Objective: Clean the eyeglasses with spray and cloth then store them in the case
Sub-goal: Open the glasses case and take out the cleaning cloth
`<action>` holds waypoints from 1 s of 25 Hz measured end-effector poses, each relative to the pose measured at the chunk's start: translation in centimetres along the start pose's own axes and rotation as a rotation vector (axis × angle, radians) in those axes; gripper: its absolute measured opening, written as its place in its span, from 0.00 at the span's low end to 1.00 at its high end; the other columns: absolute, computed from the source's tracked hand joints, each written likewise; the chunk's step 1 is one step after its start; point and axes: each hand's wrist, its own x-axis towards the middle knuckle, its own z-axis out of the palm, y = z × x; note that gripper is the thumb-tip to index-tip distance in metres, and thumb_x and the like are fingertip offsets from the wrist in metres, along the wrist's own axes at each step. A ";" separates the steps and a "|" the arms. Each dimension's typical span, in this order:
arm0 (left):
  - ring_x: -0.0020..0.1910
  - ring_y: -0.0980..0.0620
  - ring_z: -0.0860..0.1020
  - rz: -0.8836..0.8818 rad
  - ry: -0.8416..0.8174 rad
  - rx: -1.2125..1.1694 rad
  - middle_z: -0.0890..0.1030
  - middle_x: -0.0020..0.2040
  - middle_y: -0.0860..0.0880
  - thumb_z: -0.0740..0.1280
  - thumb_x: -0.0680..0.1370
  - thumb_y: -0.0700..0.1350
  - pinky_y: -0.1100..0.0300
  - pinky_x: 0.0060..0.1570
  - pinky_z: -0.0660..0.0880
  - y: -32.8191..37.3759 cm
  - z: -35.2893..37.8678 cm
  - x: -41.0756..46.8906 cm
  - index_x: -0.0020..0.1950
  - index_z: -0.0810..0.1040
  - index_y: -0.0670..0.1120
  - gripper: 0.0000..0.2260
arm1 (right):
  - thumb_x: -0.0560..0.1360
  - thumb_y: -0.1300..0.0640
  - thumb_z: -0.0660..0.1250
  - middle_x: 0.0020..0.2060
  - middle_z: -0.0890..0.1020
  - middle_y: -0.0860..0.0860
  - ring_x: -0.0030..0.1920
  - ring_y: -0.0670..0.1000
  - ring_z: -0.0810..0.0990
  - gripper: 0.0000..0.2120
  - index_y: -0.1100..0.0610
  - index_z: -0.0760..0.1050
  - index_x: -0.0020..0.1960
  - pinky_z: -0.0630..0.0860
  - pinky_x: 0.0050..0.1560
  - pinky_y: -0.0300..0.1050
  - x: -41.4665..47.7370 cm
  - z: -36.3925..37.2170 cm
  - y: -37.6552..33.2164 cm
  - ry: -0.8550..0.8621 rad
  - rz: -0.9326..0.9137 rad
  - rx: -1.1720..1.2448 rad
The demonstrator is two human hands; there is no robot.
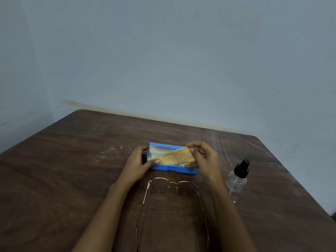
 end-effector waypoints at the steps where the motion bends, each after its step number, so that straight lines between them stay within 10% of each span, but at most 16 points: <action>1: 0.60 0.49 0.72 0.037 0.086 0.021 0.72 0.58 0.48 0.72 0.70 0.48 0.57 0.56 0.70 0.2 0.1 -0.2 0.60 0.71 0.44 0.22 | 0.77 0.65 0.61 0.41 0.78 0.54 0.41 0.51 0.78 0.12 0.51 0.77 0.41 0.80 0.29 0.38 0.0 -0.1 -0.1 -0.007 -0.004 0.019; 5: 0.53 0.52 0.69 0.316 0.297 0.180 0.70 0.51 0.52 0.70 0.72 0.46 0.55 0.51 0.69 1.7 0.1 -0.4 0.52 0.76 0.46 0.12 | 0.76 0.67 0.61 0.41 0.78 0.51 0.44 0.49 0.79 0.12 0.53 0.77 0.44 0.81 0.34 0.38 0.1 -0.1 -0.8 -0.060 -0.086 0.054; 13: 0.57 0.59 0.67 0.475 0.040 0.236 0.76 0.56 0.56 0.70 0.72 0.44 0.53 0.59 0.66 4.2 2.6 -1.1 0.57 0.77 0.49 0.14 | 0.75 0.69 0.61 0.40 0.81 0.49 0.43 0.45 0.81 0.12 0.53 0.78 0.44 0.81 0.41 0.41 -0.3 -0.1 -1.9 -0.130 -0.220 0.069; 21: 0.41 0.63 0.76 0.367 0.180 0.038 0.78 0.39 0.59 0.69 0.72 0.40 0.75 0.40 0.72 6.0 1.7 -1.7 0.45 0.79 0.49 0.05 | 0.73 0.71 0.63 0.36 0.84 0.46 0.39 0.46 0.82 0.12 0.55 0.78 0.45 0.81 0.41 0.41 -0.6 -0.2 -2.4 -0.161 -0.321 0.144; 25: 0.38 0.60 0.80 0.172 0.273 -0.186 0.81 0.38 0.55 0.69 0.72 0.41 0.70 0.37 0.77 6.7 1.5 -1.8 0.41 0.79 0.53 0.06 | 0.71 0.67 0.65 0.39 0.85 0.43 0.41 0.43 0.82 0.11 0.52 0.79 0.45 0.78 0.43 0.34 -0.8 -0.1 -2.7 -0.169 -0.341 0.096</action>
